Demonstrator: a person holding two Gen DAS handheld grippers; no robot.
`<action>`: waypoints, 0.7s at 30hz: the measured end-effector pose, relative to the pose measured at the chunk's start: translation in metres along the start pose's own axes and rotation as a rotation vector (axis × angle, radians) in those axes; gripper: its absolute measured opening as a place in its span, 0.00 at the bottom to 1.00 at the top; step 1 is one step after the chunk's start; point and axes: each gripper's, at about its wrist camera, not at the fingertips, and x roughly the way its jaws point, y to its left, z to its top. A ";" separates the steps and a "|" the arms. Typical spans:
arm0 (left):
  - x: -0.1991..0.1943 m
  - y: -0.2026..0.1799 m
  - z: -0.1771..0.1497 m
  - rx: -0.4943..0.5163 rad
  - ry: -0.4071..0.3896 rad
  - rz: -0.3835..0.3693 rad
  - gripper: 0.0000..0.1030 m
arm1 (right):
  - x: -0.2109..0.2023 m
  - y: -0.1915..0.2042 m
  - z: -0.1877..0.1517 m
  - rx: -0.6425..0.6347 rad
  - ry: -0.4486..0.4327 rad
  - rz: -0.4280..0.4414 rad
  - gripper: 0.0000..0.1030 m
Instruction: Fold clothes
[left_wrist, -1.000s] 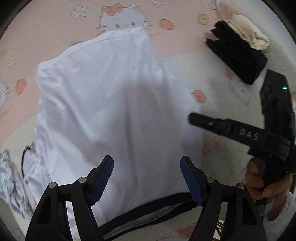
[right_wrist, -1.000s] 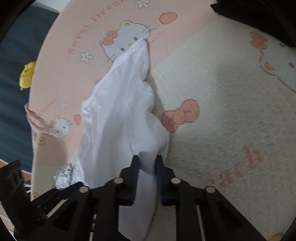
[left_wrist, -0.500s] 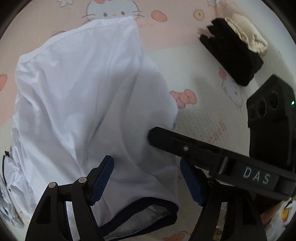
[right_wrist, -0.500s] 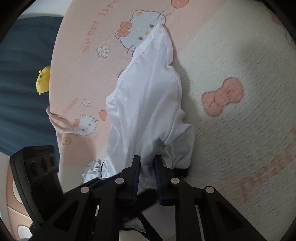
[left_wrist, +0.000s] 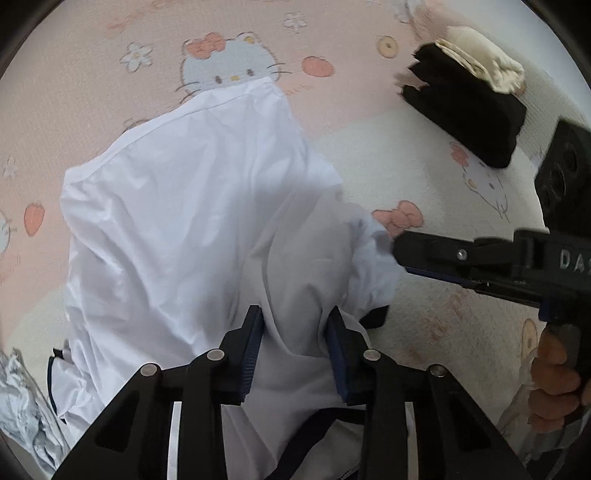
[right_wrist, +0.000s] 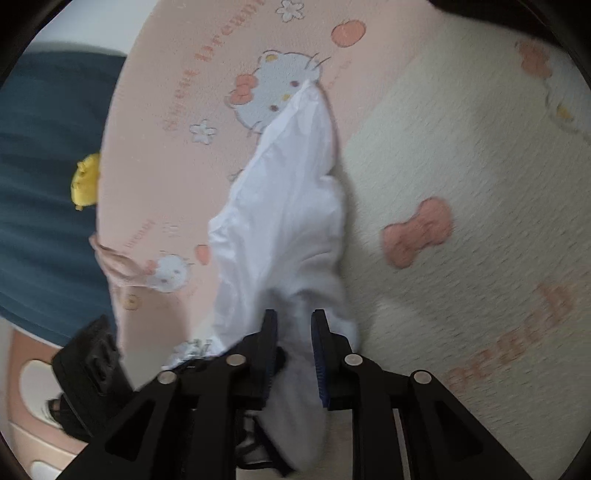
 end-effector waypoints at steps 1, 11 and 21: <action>-0.001 0.005 0.000 -0.012 0.000 0.006 0.30 | 0.002 -0.001 0.000 -0.003 0.005 -0.030 0.30; 0.009 0.027 -0.012 -0.103 0.063 0.016 0.30 | 0.033 0.023 -0.021 -0.196 0.053 -0.230 0.32; 0.011 0.043 -0.011 -0.248 0.077 -0.049 0.32 | 0.040 0.042 -0.034 -0.405 -0.010 -0.401 0.06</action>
